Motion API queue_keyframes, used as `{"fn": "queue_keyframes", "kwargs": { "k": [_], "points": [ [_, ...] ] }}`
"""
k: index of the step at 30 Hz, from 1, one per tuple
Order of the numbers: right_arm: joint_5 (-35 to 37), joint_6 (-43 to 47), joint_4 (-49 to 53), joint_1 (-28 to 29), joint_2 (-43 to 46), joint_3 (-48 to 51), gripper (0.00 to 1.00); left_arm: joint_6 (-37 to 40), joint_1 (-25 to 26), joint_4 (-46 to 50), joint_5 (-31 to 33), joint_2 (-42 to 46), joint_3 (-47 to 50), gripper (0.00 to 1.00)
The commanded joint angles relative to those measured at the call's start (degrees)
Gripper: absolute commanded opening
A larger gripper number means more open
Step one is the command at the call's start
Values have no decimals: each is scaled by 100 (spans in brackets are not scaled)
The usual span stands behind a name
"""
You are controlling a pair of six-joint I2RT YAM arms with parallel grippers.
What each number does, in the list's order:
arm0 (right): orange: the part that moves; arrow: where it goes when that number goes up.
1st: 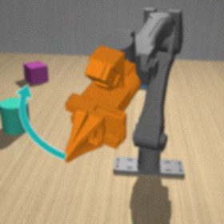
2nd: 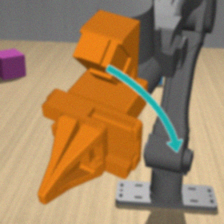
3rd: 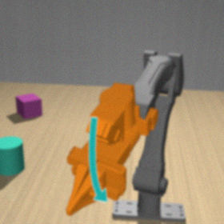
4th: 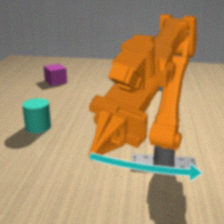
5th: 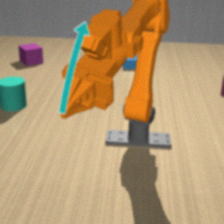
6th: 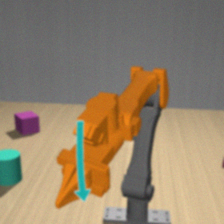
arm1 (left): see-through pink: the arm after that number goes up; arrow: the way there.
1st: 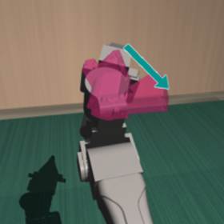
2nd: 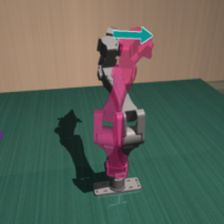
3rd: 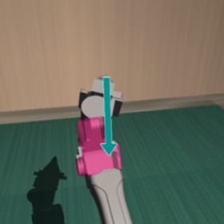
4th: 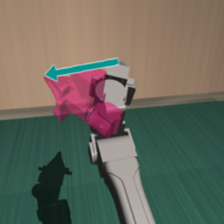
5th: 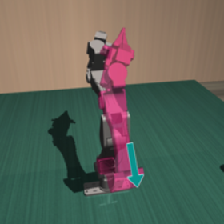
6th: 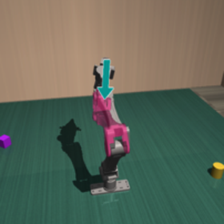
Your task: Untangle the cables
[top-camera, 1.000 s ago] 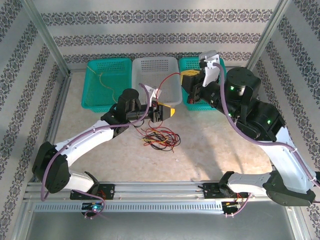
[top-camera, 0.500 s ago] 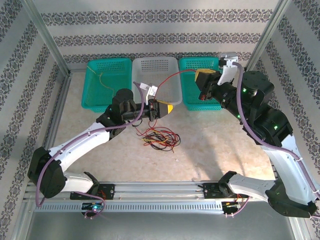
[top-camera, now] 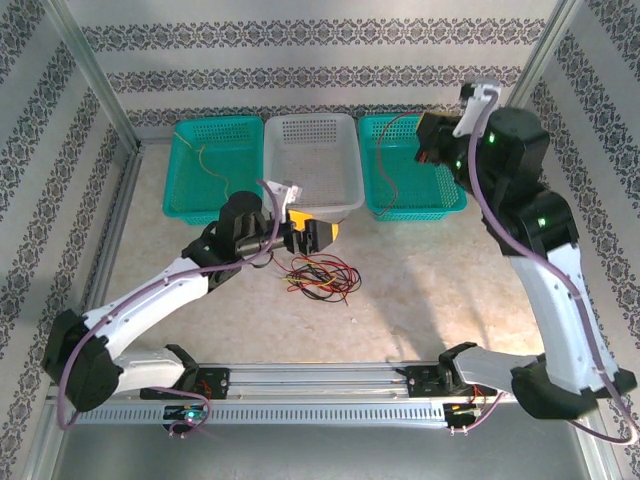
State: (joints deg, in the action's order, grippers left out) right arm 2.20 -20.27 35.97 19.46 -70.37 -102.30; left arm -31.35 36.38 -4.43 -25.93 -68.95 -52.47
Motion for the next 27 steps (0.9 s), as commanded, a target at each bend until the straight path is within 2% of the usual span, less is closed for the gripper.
{"fn": "queue_keyframes", "kwargs": {
  "k": [1, 8, 13, 21, 22, 25, 27],
  "points": [
    [-178, -143, 114, -628, -507, -459, 0, 315, 3, 736, 986, 463, 69, 100],
    [-256, 30, 519, -1430, -2065, -2409, 0, 124, -102, 1684, 1538, 655, 72, 91],
    [-224, 65, 859, -1677, -2978, -3377, 0, -72, -192, 1753, 1596, 679, 268, 88],
    [-141, 148, 944, -1787, -3855, -3284, 1, -138, -250, 1752, 1563, 568, 255, 86],
    [-166, 130, 960, -1788, -3951, -3234, 5, -156, -254, 1767, 1564, 543, 255, 85],
    [-447, 107, 1092, -1788, -4212, -3160, 26, -187, -277, 1813, 1540, 469, 230, 85],
    [-460, 61, 1315, -1775, -4330, -3128, 34, -188, -287, 1840, 1543, 439, 194, 85]
  ]
}}
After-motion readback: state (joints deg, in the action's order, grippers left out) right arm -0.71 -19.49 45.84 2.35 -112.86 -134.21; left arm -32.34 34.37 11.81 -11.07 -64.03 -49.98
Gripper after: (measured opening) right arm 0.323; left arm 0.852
